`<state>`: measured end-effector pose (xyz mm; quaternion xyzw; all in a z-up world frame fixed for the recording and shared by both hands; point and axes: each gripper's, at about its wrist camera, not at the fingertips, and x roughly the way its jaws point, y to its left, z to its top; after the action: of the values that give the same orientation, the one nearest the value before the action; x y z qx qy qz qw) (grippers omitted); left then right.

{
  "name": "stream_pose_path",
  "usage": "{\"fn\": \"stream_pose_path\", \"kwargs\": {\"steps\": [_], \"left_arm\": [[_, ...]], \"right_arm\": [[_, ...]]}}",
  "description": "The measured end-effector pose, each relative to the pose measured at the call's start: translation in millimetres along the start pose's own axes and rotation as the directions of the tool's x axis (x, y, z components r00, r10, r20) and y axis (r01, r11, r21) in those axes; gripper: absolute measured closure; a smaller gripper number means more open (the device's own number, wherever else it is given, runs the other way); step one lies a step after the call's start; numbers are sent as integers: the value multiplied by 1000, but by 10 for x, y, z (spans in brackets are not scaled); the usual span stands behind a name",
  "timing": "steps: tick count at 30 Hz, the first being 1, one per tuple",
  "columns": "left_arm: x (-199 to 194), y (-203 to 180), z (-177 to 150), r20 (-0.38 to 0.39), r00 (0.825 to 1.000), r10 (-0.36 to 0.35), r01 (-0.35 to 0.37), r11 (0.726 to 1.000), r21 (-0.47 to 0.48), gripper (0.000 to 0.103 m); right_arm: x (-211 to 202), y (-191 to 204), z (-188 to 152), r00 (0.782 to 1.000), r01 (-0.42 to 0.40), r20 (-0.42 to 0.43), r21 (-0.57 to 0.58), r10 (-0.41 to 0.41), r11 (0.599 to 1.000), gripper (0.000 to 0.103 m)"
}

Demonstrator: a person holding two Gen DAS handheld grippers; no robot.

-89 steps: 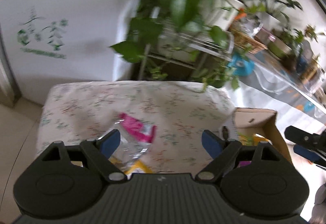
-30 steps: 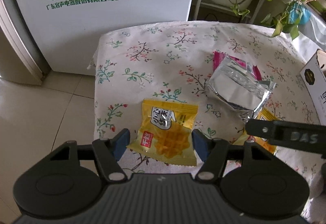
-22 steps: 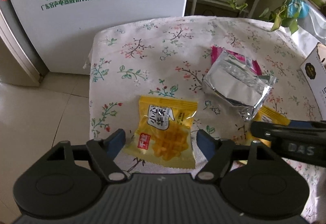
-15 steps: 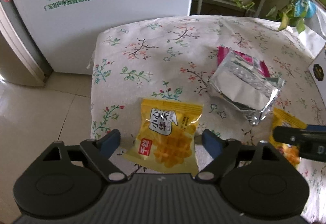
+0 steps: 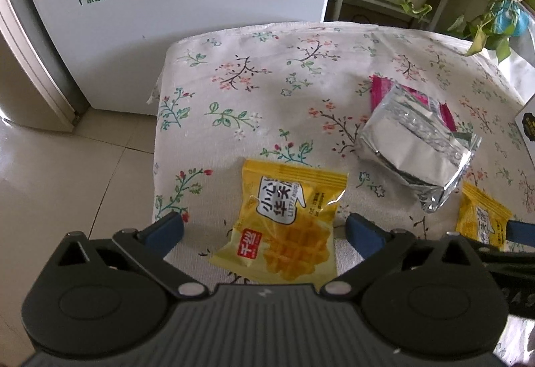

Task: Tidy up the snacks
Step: 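Grasp a yellow waffle packet with each gripper and lift, then carry both yellow waffle packets over the cardboard box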

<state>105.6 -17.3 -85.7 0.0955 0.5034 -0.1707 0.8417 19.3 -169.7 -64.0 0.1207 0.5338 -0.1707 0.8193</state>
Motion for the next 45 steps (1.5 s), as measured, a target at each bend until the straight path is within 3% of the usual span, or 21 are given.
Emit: {"fn": "stream_pose_path", "kwargs": {"steps": [5, 9, 11, 13, 16, 22, 38, 45], "left_arm": [[-2, -9, 2, 1, 1000, 5, -5, 1000, 3, 0], [-11, -19, 22, -6, 1000, 3, -3, 1000, 2, 4], [-43, -45, 28, 9, 1000, -7, 6, 1000, 13, 16], [-90, -95, 38, 23, 1000, -19, 19, 999, 34, 39], [-131, -168, 31, 33, 999, -19, 17, 998, 56, 48], [-267, -237, 33, 51, 998, -45, 43, 998, 39, 49], [-668, -424, 89, 143, 988, -53, 57, 998, -17, 49], [-842, -630, 175, 199, 975, -95, 104, 994, -36, 49]], "right_arm": [[9, 4, -20, 1000, 21, 22, -13, -21, 1000, 9], [-37, -29, -17, 999, 25, 42, -12, -24, 1000, 30], [-64, -53, -3, 998, 21, 53, -16, -20, 1000, 43], [-93, -98, 9, 999, -4, 53, -10, 4, 1000, 47], [-101, -146, 25, 998, -37, 47, 10, 37, 999, 49], [-212, -237, 45, 992, -121, 54, 65, 117, 991, 50], [-689, -408, 129, 973, -130, 191, -20, 132, 991, 49], [-928, -652, 202, 956, -161, 253, 14, 152, 987, 49]]}}
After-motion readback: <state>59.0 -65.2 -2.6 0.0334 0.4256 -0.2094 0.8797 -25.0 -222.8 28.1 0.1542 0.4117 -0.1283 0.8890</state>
